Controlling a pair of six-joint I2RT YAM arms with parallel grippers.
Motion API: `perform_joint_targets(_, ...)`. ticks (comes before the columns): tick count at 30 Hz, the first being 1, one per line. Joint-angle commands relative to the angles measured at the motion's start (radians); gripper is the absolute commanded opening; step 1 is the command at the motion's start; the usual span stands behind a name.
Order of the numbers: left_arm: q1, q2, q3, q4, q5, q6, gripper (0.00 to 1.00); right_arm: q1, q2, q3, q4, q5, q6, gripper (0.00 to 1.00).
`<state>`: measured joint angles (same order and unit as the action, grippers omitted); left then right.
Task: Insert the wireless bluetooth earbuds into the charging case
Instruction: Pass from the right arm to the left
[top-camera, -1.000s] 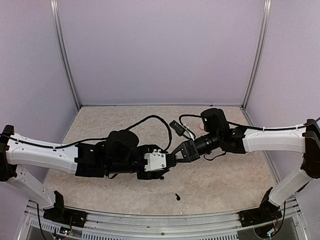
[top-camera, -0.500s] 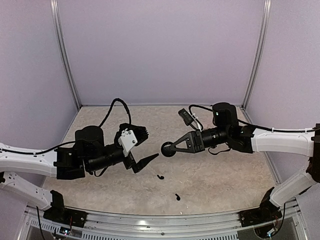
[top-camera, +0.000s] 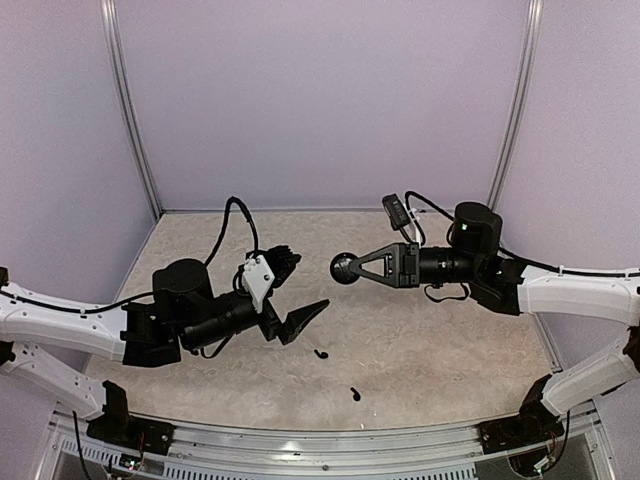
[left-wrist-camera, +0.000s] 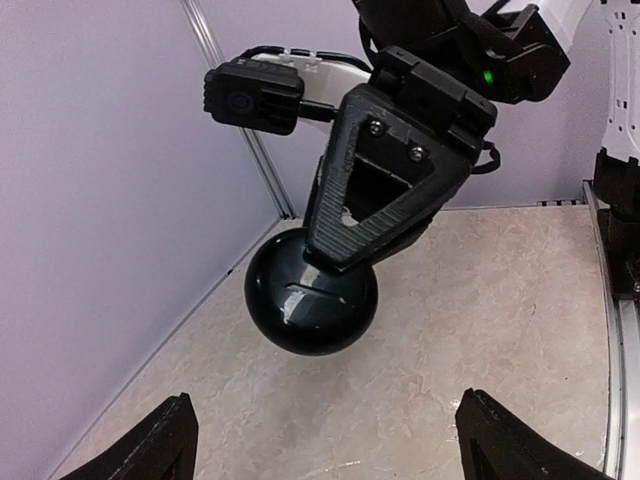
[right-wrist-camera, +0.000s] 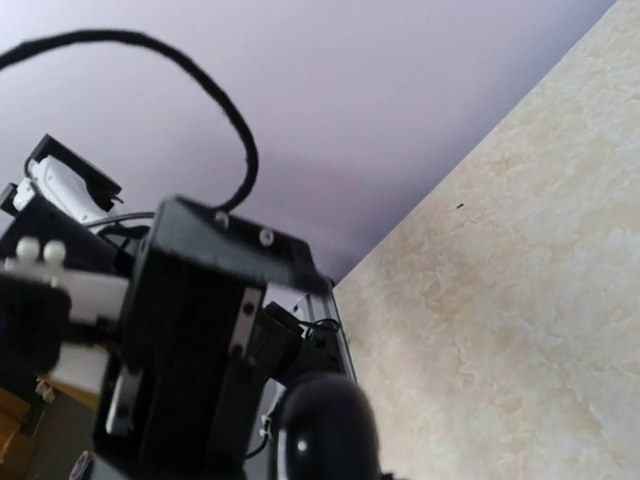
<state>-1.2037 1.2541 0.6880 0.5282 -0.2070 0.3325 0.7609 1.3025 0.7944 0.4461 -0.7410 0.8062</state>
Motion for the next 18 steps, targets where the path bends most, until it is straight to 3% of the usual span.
perform_joint_targets(1, -0.030, 0.008, 0.029, -0.001, 0.004, 0.145, 0.89, -0.004, -0.010, 0.017, -0.006, -0.053, -0.007, 0.15)
perform_joint_targets(10, -0.107, -0.077, -0.039, -0.047, -0.135, 0.584, 0.90, 0.006, 0.011, 0.034, -0.057, -0.245, 0.093, 0.16)
perform_joint_targets(18, -0.243, -0.071, -0.083, 0.020, -0.270, 0.924, 0.84, 0.081, 0.025, 0.093, -0.149, -0.280, 0.150, 0.17)
